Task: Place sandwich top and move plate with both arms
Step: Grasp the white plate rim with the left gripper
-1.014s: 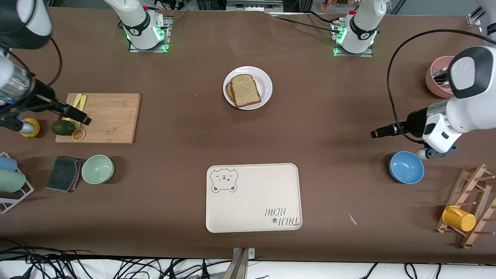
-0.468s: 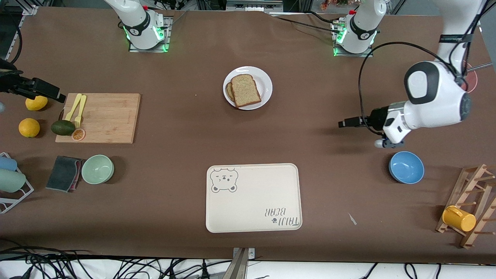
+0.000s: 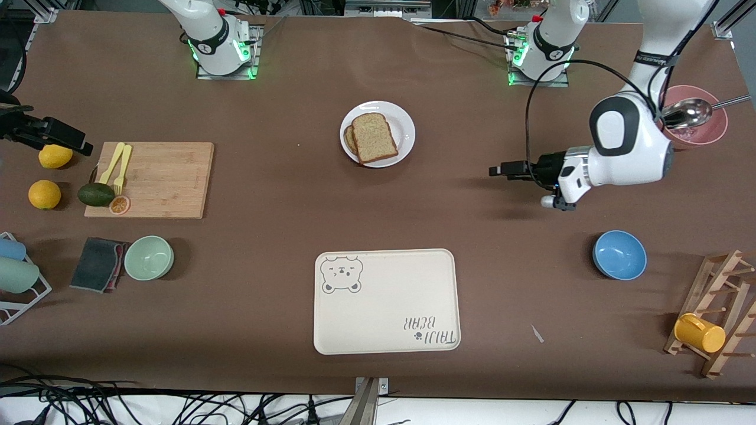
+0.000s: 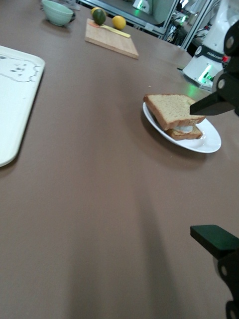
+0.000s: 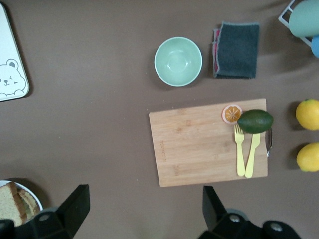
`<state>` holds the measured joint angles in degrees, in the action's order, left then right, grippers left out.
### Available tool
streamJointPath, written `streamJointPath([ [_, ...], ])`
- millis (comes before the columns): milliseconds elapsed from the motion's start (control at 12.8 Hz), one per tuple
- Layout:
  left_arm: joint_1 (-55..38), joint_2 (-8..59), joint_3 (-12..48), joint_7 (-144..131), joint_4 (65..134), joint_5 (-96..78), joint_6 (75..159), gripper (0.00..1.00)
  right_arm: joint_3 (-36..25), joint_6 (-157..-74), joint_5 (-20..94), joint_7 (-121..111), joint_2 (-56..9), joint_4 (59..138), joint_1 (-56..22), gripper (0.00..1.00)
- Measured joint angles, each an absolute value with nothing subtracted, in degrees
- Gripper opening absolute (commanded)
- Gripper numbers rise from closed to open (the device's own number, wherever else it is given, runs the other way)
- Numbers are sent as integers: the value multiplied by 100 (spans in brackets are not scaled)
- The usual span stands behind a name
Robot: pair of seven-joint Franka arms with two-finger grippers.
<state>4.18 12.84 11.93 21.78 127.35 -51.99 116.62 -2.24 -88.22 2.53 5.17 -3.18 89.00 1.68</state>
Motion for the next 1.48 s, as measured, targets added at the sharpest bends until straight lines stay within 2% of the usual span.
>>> streamJointPath([
  [312,97,1414,1558,2217,12854,-5877,12102,97,-180,-8644,247,640,-317,8626,155,100],
  [624,-63,2021,2389,2512,13020,-6807,13328,94,-173,-8605,207,690,-329,8610,79,100],
  [936,-389,2470,2444,3482,13058,-7887,13507,94,-223,-8489,193,897,-333,8610,81,100],
  [1482,-710,2536,2474,3561,13669,-8347,13502,94,20,-8540,112,966,-328,8599,-29,100],
])
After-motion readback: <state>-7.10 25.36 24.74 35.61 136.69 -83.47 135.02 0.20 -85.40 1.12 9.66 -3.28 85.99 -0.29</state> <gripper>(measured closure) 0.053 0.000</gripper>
